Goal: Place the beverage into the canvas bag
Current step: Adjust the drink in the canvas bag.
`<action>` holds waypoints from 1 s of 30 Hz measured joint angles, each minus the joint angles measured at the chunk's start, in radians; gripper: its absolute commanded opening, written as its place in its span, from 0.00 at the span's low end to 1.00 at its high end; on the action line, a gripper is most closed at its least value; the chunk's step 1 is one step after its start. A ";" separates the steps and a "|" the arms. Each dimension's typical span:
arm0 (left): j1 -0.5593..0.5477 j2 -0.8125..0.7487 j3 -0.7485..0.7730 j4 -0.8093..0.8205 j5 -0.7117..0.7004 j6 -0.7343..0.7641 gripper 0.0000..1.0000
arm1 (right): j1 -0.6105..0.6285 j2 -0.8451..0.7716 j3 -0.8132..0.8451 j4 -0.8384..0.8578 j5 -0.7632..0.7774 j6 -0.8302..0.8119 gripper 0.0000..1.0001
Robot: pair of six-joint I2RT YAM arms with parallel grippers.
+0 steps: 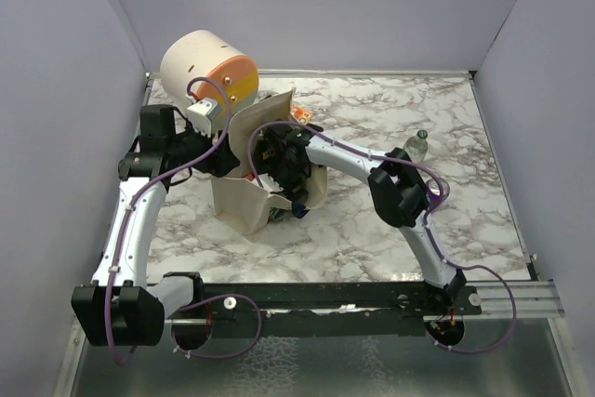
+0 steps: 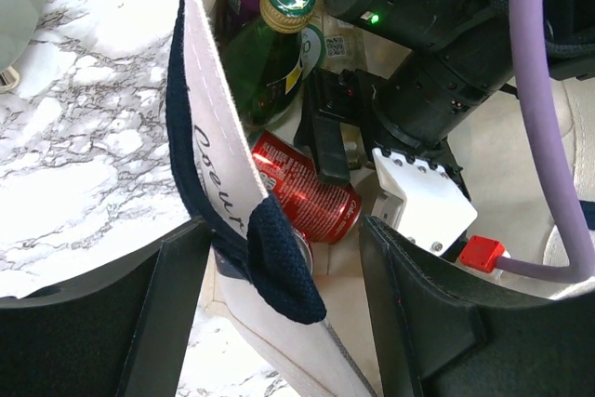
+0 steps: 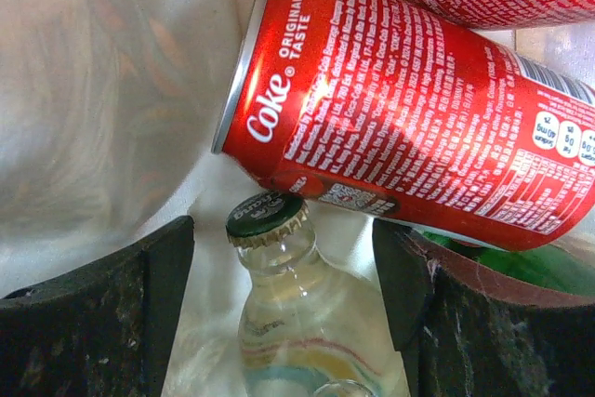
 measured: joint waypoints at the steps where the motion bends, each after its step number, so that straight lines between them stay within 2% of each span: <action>1: 0.000 -0.003 -0.003 0.000 0.000 0.003 0.67 | 0.001 0.000 -0.008 0.010 0.001 0.000 0.72; 4: 0.000 -0.021 -0.018 0.000 0.000 0.013 0.67 | 0.002 -0.003 -0.028 0.034 0.003 0.000 0.60; 12: 0.000 -0.040 -0.030 0.001 -0.001 0.040 0.67 | 0.011 -0.002 -0.013 0.042 0.012 -0.034 0.12; 14: 0.002 -0.041 -0.030 0.000 -0.002 0.048 0.67 | 0.016 0.012 0.015 0.039 0.026 -0.030 0.03; 20: 0.004 -0.051 -0.032 0.000 -0.003 0.071 0.67 | 0.016 0.019 0.049 0.032 0.028 0.002 0.01; 30: 0.004 -0.092 -0.065 -0.007 0.000 0.113 0.66 | 0.004 0.013 0.178 -0.033 0.018 0.151 0.01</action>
